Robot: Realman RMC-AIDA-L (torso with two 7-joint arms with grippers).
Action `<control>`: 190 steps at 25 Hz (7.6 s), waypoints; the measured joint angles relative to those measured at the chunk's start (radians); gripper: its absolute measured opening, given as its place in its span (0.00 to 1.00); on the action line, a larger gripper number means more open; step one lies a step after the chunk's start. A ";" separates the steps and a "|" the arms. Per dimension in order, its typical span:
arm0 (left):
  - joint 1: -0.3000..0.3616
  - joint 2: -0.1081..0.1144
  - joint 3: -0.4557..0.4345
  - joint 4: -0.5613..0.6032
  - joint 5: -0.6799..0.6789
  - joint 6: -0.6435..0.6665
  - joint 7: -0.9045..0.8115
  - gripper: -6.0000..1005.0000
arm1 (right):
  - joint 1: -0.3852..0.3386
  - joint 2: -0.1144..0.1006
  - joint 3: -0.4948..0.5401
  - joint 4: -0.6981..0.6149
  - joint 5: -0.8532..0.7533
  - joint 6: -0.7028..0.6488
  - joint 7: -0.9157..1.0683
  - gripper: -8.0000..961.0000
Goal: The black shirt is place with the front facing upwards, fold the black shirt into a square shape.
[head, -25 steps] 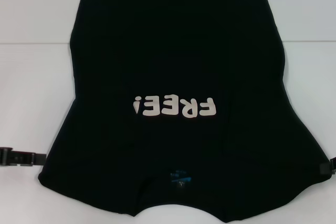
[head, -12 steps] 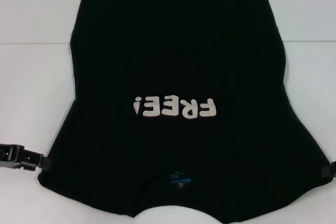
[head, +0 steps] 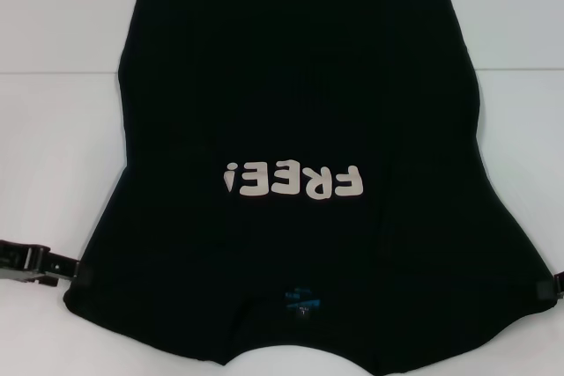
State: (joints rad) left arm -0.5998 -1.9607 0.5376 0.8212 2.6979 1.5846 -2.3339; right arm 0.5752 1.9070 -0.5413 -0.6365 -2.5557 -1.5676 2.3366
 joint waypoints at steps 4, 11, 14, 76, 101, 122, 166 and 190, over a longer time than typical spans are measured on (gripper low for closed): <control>-0.003 0.000 0.021 -0.004 0.006 -0.012 -0.004 0.63 | 0.000 0.002 0.000 0.000 0.001 0.000 0.001 0.03; -0.004 0.000 0.026 -0.006 0.026 -0.038 -0.006 0.64 | 0.002 0.007 0.000 0.000 0.000 0.002 0.000 0.03; -0.005 -0.001 0.028 -0.011 0.036 -0.046 -0.007 0.65 | 0.003 0.007 0.000 0.000 0.000 0.002 0.000 0.03; -0.019 -0.012 0.083 -0.084 0.066 -0.070 0.013 0.10 | -0.027 -0.003 0.022 0.002 0.007 0.007 -0.011 0.03; 0.016 0.015 -0.202 -0.076 0.043 0.130 0.246 0.02 | -0.066 -0.017 0.144 0.001 0.007 -0.075 -0.080 0.03; 0.162 -0.007 -0.409 -0.088 -0.022 0.336 0.475 0.02 | -0.175 -0.052 0.312 0.003 0.028 -0.272 -0.249 0.03; 0.056 0.019 -0.520 -0.179 -0.415 0.155 0.492 0.02 | -0.003 -0.059 0.326 0.071 0.348 -0.165 -0.288 0.03; 0.238 -0.029 -0.522 -0.130 -0.555 0.297 0.557 0.02 | -0.154 -0.020 0.323 0.081 0.422 -0.388 -0.505 0.03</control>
State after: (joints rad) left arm -0.3619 -1.9894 0.0153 0.6911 2.1425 1.8818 -1.7770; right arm 0.4207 1.8867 -0.2185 -0.5553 -2.1332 -1.9560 1.8313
